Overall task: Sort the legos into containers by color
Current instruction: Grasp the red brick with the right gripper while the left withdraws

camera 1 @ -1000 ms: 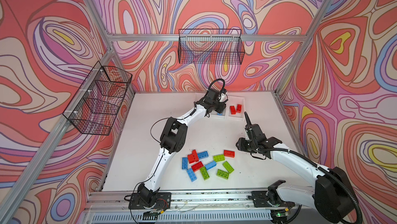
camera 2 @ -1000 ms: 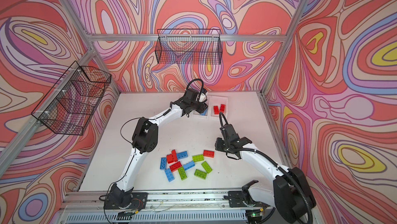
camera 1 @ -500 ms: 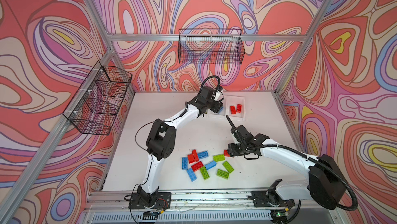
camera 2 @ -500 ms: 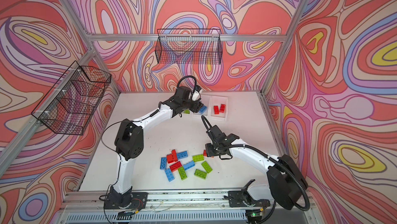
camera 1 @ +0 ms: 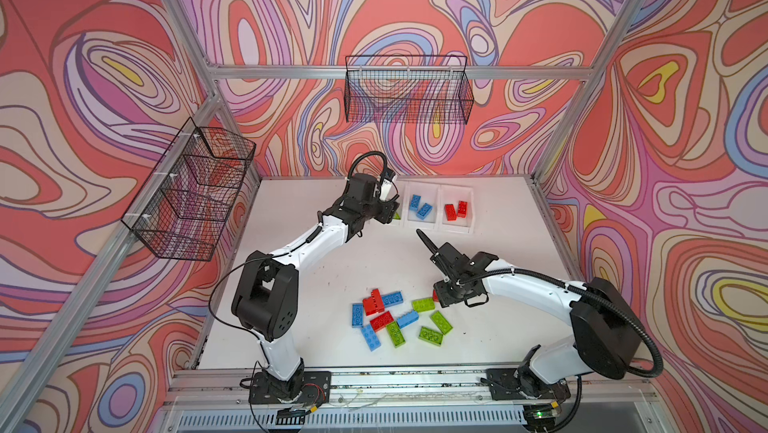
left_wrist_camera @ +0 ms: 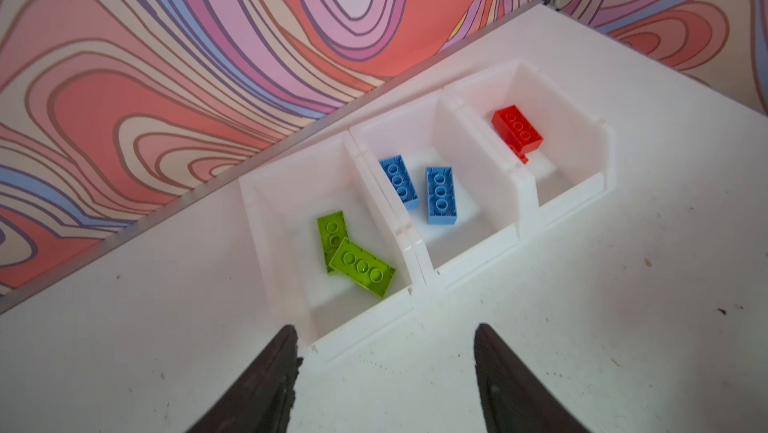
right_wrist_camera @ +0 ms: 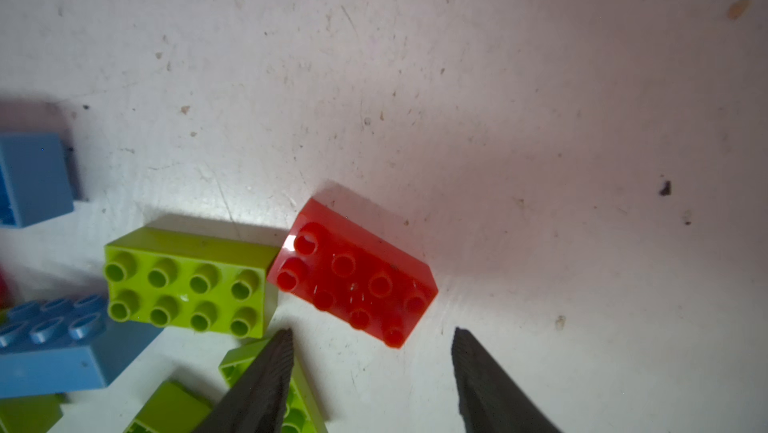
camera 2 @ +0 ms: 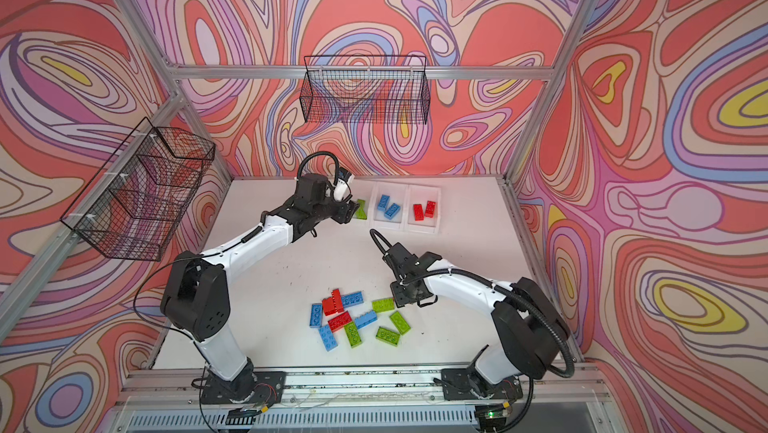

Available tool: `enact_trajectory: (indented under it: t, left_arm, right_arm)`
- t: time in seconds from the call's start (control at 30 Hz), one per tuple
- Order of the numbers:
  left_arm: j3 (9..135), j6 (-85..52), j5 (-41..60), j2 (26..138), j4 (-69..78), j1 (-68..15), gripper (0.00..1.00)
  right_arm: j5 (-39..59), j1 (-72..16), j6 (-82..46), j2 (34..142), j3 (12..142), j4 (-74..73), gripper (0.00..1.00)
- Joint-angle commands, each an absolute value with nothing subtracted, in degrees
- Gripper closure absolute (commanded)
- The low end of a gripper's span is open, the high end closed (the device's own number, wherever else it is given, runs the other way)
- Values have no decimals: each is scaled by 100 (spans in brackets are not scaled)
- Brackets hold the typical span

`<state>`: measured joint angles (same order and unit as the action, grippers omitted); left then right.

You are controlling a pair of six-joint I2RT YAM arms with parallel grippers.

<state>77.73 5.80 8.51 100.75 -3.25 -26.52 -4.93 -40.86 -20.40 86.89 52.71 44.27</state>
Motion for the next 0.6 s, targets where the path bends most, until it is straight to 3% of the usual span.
enact_trajectory:
  t: [0.0, 0.33, 0.57]
  left_arm:
    - [7636, 648, 816, 9684, -263, -2562, 31]
    - [7585, 548, 1002, 9665, -204, -2504, 31]
    - [7236, 472, 1087, 9585, -352, -2502, 32]
  right_arm:
    - [-717, -4206, -2005, 8894, 5387, 4676, 35]
    - [-1446, -4464, -2150, 9466, 5730, 4777, 35]
    - [-1449, -4460, -1749, 9872, 5953, 4601, 37]
